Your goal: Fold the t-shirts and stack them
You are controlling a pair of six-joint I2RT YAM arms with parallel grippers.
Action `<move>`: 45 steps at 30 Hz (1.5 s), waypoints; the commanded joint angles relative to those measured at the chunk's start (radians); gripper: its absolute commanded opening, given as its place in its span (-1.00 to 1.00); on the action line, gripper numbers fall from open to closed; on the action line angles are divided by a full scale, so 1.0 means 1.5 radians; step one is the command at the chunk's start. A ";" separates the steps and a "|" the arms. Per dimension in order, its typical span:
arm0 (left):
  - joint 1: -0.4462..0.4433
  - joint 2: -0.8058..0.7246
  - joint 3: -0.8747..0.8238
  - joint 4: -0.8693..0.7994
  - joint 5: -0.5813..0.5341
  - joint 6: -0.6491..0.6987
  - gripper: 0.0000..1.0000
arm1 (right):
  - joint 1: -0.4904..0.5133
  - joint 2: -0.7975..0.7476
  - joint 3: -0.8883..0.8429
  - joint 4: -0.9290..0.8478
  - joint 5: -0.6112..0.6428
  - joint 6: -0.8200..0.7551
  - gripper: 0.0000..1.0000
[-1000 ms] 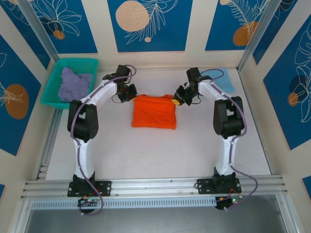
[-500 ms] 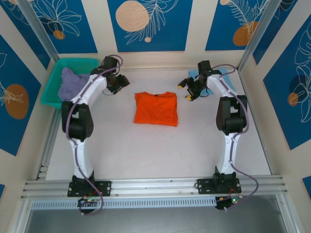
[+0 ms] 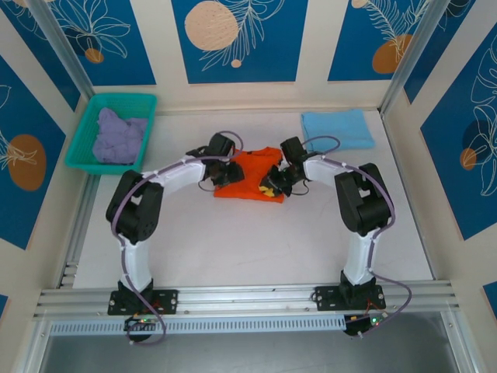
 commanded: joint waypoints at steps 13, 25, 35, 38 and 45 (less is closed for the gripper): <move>-0.083 -0.337 -0.526 0.126 -0.071 -0.062 -0.36 | 0.219 -0.223 -0.358 0.108 0.215 0.029 -0.56; -0.095 -0.721 -0.505 -0.157 -0.225 -0.005 0.07 | 0.244 -0.585 -0.471 0.154 0.361 -0.066 0.42; 0.050 -0.448 -0.408 0.085 -0.084 0.158 0.28 | 0.018 -0.383 -0.304 0.222 0.056 -0.293 0.35; 0.064 -0.385 -0.369 0.081 -0.090 0.193 0.30 | 0.008 -0.290 -0.227 0.186 -0.011 -0.323 0.26; 0.101 -0.300 -0.345 0.129 -0.007 0.218 0.29 | 0.004 -0.172 -0.132 0.108 -0.011 -0.328 0.15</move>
